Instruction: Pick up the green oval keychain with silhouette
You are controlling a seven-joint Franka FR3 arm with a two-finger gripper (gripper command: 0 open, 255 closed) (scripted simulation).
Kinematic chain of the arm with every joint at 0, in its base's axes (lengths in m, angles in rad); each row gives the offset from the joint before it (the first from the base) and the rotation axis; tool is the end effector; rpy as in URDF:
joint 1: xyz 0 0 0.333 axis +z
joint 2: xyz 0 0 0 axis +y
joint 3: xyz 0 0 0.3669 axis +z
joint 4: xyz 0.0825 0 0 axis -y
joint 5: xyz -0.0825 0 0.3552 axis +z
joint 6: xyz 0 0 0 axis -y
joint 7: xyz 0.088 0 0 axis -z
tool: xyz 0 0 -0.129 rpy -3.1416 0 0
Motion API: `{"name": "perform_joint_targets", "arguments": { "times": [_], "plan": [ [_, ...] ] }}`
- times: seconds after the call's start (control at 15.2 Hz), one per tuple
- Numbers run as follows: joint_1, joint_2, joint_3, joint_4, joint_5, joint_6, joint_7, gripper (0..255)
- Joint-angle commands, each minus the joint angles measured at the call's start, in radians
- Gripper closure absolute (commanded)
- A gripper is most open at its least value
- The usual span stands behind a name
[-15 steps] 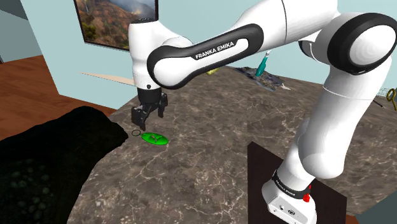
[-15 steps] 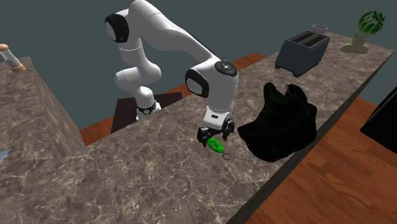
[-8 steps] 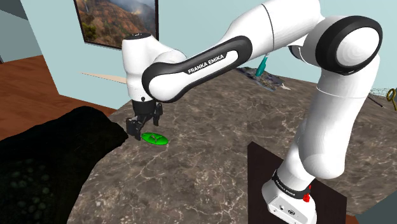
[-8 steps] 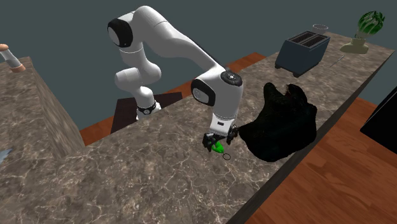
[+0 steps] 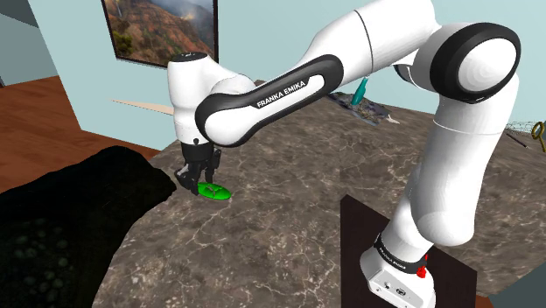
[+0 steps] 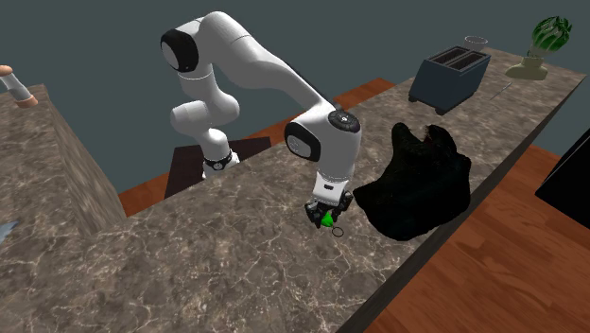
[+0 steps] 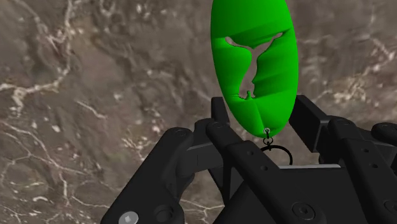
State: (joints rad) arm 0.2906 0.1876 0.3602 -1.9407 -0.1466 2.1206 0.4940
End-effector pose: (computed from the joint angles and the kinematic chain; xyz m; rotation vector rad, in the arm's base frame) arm 0.4738 0.3362 0.4371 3.0746 0.3507 0.0581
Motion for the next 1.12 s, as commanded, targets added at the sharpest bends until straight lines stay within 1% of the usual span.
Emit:
{"name": "perform_joint_targets", "arguments": {
  "times": [0.0, 0.26, 1.06],
  "plan": [
    [-0.001, 0.004, -0.002, -0.001, -0.002, 0.0, 0.001, 255],
    [-0.002, 0.003, -0.002, -0.003, -0.001, 0.001, 0.0, 255],
    [-0.006, -0.052, 0.004, 0.094, 0.029, -0.146, -0.027, 255]
  ]
}}
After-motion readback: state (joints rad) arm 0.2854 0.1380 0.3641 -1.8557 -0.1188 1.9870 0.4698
